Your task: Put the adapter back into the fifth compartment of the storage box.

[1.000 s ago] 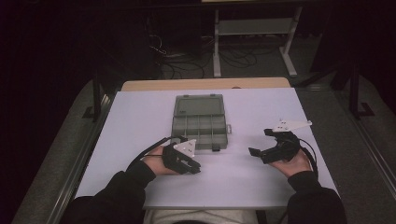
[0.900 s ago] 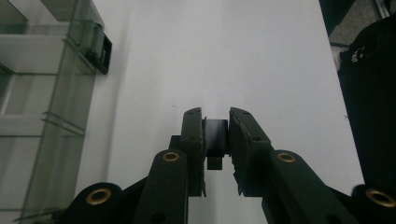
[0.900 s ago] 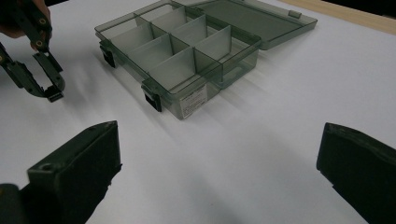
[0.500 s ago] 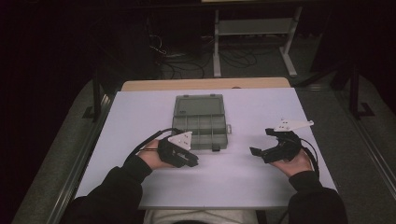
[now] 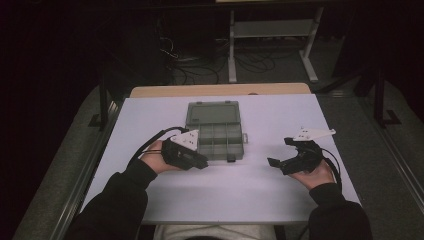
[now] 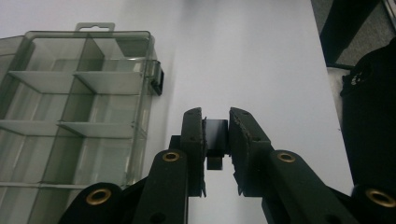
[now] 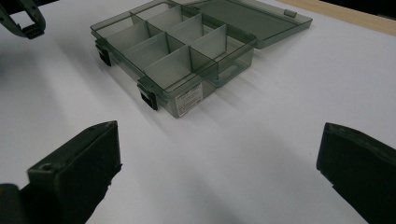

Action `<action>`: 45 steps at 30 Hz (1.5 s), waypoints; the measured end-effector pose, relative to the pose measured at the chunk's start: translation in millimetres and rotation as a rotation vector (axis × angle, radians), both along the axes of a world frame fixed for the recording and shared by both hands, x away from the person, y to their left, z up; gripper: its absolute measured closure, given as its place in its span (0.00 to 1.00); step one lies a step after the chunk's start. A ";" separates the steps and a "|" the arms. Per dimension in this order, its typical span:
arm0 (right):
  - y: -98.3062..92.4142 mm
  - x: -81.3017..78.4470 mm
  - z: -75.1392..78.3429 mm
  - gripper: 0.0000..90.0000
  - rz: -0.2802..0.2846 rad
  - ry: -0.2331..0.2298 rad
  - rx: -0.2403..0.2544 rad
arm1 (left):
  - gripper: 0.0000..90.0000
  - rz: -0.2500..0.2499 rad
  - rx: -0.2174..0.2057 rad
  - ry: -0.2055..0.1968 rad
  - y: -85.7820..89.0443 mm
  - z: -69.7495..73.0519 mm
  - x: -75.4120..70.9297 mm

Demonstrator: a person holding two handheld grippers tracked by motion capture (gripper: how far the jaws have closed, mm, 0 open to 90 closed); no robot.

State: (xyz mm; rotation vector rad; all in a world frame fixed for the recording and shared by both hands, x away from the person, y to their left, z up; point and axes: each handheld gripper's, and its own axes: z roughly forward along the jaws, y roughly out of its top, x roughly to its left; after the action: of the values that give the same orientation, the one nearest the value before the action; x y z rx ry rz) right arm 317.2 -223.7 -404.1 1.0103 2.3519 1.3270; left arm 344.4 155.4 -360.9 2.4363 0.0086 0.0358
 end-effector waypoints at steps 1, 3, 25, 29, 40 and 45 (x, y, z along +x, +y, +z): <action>0.1 0.2 -0.2 0.00 0.001 0.000 -0.001 | 0.84 0.004 0.002 -0.003 0.4 0.7 1.4; 0.5 0.1 -0.3 0.00 0.000 0.003 -0.003 | 0.84 0.011 -0.001 0.002 1.3 1.6 3.7; 0.8 0.2 -0.6 0.00 0.005 0.007 -0.005 | 0.84 0.092 -0.046 -0.008 21.1 15.1 21.2; 0.6 0.1 -0.4 0.00 0.003 0.006 -0.004 | 0.84 0.118 -0.056 -0.009 27.6 16.7 25.2; 0.6 -0.1 -0.2 0.00 0.002 0.004 -0.003 | 0.85 0.147 -0.071 -0.020 35.3 18.8 29.4; 0.4 -0.1 -0.2 0.00 0.002 0.003 -0.003 | 0.85 0.169 -0.070 -0.012 40.2 17.0 34.8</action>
State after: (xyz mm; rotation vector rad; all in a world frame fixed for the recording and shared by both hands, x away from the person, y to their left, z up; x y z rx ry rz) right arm 317.2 -223.3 -404.3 1.0094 2.3569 1.3233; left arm 379.2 195.6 -343.9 2.3599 0.2067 0.1232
